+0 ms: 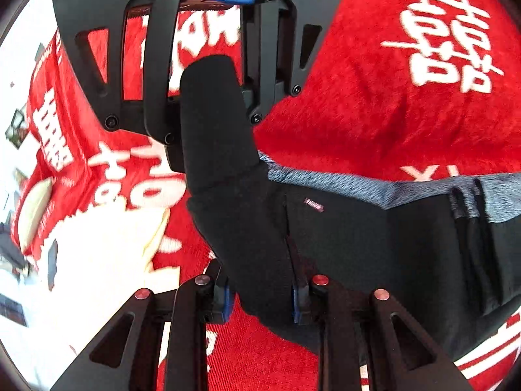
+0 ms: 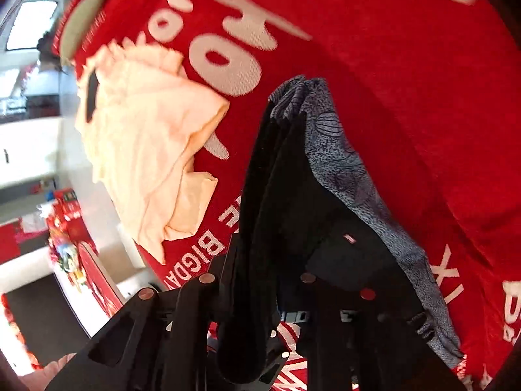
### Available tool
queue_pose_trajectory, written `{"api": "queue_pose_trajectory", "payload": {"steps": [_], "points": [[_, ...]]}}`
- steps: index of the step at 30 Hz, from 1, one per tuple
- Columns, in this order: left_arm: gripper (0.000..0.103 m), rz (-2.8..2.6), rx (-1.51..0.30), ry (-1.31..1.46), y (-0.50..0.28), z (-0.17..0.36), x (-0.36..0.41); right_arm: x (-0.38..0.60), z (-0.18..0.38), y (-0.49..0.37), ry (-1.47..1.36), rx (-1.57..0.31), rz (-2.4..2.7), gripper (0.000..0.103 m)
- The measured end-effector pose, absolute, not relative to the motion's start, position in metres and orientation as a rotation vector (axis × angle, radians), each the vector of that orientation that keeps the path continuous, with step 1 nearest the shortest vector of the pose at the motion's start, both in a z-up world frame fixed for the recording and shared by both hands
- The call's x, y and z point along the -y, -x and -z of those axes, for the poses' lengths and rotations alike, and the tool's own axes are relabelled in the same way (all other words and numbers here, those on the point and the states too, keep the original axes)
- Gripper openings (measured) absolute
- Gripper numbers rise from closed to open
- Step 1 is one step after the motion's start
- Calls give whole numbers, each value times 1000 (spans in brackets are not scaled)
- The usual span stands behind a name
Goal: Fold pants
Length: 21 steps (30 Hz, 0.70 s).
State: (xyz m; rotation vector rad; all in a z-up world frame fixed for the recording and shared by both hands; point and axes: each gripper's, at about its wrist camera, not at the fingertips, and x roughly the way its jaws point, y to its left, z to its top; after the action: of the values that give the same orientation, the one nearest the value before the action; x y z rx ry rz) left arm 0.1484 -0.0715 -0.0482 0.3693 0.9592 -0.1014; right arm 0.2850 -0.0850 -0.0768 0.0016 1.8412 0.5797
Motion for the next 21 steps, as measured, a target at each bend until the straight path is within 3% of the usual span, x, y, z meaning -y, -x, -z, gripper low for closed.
{"api": "queue_pose_trajectory", "payload": {"steps": [11, 21], "points": [[27, 282, -887, -431, -123, -7, 141, 206, -4, -242, -316, -1600, -600, 19], [27, 480, -827, -536, -71, -37, 237, 357, -42, -157, -643, -1363, -541, 19]]}}
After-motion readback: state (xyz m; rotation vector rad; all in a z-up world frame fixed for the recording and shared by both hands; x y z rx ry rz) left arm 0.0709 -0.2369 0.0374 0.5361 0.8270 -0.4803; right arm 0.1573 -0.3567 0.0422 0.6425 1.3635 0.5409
